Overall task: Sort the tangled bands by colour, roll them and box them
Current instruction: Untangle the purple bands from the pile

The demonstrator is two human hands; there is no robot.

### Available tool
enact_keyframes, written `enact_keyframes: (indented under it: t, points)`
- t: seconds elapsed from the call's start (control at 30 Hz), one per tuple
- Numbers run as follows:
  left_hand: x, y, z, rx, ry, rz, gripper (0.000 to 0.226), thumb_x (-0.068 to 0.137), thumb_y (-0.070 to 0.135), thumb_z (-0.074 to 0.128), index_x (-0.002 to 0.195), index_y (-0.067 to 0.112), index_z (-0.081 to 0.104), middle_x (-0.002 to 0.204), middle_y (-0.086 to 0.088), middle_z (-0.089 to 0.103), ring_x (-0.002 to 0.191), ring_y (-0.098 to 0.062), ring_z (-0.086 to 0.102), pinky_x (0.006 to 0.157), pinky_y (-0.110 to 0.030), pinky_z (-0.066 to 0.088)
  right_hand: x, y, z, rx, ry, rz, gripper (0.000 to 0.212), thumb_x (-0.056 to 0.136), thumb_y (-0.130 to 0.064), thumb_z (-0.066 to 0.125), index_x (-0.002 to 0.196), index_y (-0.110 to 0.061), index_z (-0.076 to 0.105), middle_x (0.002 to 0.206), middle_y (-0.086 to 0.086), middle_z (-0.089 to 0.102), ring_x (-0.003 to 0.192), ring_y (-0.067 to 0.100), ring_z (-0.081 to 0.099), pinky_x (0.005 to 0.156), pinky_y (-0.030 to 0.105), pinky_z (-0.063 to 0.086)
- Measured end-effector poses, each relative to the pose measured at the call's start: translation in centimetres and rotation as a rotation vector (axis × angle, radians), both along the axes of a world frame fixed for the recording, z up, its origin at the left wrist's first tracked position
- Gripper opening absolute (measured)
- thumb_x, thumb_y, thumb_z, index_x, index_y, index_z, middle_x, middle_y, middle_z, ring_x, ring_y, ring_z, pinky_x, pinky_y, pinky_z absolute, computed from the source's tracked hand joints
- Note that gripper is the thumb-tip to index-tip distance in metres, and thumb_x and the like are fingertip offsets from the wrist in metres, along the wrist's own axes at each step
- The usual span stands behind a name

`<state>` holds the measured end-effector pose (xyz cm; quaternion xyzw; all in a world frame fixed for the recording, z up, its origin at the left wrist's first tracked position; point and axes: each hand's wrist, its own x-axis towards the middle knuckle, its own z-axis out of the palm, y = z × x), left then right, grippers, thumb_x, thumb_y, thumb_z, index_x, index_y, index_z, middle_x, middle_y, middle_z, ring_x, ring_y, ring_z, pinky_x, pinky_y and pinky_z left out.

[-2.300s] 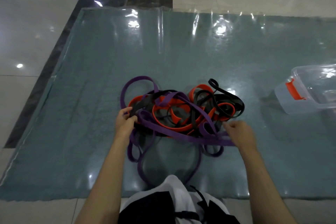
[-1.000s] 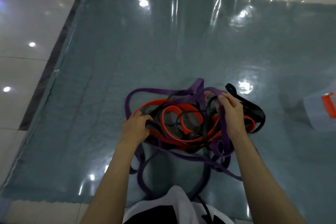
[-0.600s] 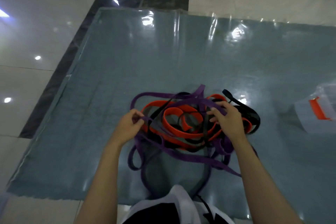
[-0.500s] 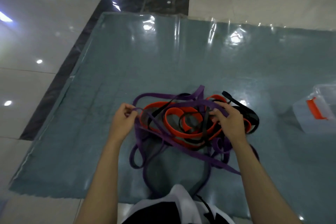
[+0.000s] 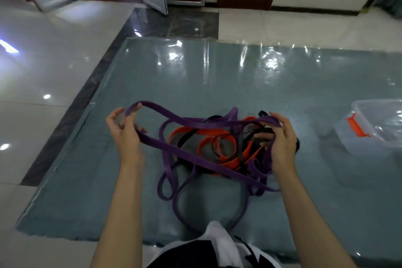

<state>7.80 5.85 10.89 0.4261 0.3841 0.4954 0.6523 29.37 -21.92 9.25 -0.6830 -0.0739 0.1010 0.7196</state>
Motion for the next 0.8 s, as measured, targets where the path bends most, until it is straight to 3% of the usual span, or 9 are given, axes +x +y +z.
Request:
enact_keyframes:
  t: [0.07,0.13,0.23,0.33,0.4,0.5,0.57,0.7,0.8]
  points:
    - [-0.8,-0.6,1.0,0.126,0.056,-0.106,0.037,0.096,0.006,0.061,0.128,0.02,0.049,0.123,0.0,0.077,0.072,-0.009,0.058,0.06,-0.022,0.05,-0.5,-0.4,0.5,0.059,0.003,0.035,0.046,0.1,0.006,0.043,0.131,-0.018,0.067,0.106,0.0,0.08,0.079,0.027,0.078,0.057,0.024,0.058]
    - [-1.3,-1.1,1.8,0.245,0.143,-0.223,0.038,0.095,0.006,0.068,0.129,0.018,0.055,0.127,0.0,0.075,0.097,-0.017,0.067,0.073,-0.028,0.056,-1.0,-0.6,0.8,0.099,-0.034,0.104,0.047,0.095,0.012,0.052,0.126,-0.02,0.069,0.118,0.001,0.078,0.098,0.034,0.078,0.073,0.028,0.063]
    - [-1.0,-2.7,2.9,0.346,0.209,-0.396,0.035,0.095,0.005,0.071,0.127,0.015,0.061,0.13,-0.012,0.07,0.111,-0.024,0.067,0.091,-0.045,0.053,-1.7,-0.7,0.9,0.05,-0.157,0.263,0.042,0.089,0.001,0.07,0.123,-0.022,0.073,0.127,0.005,0.075,0.122,0.034,0.069,0.104,0.049,0.056]
    - [-0.1,-5.2,3.5,0.437,0.312,-0.663,0.042,0.086,0.008,0.068,0.127,0.019,0.063,0.127,-0.003,0.07,0.105,-0.018,0.068,0.09,-0.03,0.055,-3.3,0.0,0.9,-0.019,-0.182,0.312,0.034,0.085,-0.01,0.082,0.115,-0.024,0.075,0.118,0.001,0.077,0.115,0.028,0.072,0.103,0.053,0.055]
    - [0.7,-7.1,3.3,0.548,0.438,-0.905,0.058,0.082,0.003,0.066,0.136,0.024,0.06,0.133,0.007,0.066,0.119,-0.007,0.065,0.095,-0.023,0.054,-4.3,0.6,0.9,-0.049,-0.17,0.287,0.03,0.085,-0.007,0.085,0.107,-0.024,0.075,0.108,-0.005,0.078,0.102,0.018,0.075,0.093,0.039,0.06]
    - [2.5,-10.1,2.3,0.655,0.487,-1.099,0.078,0.078,-0.011,0.066,0.149,0.02,0.052,0.146,0.005,0.059,0.137,-0.007,0.055,0.113,-0.028,0.046,-5.3,1.1,0.9,-0.031,-0.149,0.349,0.029,0.086,0.0,0.083,0.107,-0.017,0.073,0.103,-0.004,0.079,0.096,0.014,0.075,0.087,0.027,0.06]
    - [3.7,-12.0,1.5,0.647,0.464,-1.089,0.074,0.081,-0.005,0.075,0.147,0.021,0.054,0.144,0.008,0.061,0.136,-0.006,0.056,0.116,-0.033,0.046,-5.7,0.8,1.0,-0.019,-0.141,0.356,0.028,0.087,0.004,0.08,0.109,-0.011,0.071,0.104,0.0,0.079,0.1,0.017,0.075,0.091,0.031,0.06]
    - [5.4,-14.4,0.5,0.551,0.385,-0.897,0.042,0.09,0.012,0.08,0.123,0.033,0.067,0.121,0.019,0.071,0.117,-0.003,0.068,0.105,-0.035,0.056,-6.3,-0.4,1.3,-0.061,-0.14,0.331,0.027,0.087,0.003,0.081,0.11,-0.007,0.069,0.105,0.005,0.078,0.1,0.021,0.075,0.093,0.041,0.061]
    - [6.3,-14.4,0.9,0.598,0.395,-0.807,0.035,0.092,0.005,0.072,0.104,0.037,0.071,0.108,0.018,0.075,0.105,-0.006,0.073,0.096,-0.036,0.059,-6.1,-1.7,1.2,-0.058,-0.124,0.407,0.043,0.086,-0.013,0.086,0.124,-0.02,0.068,0.109,-0.004,0.077,0.108,0.015,0.072,0.096,0.03,0.057]
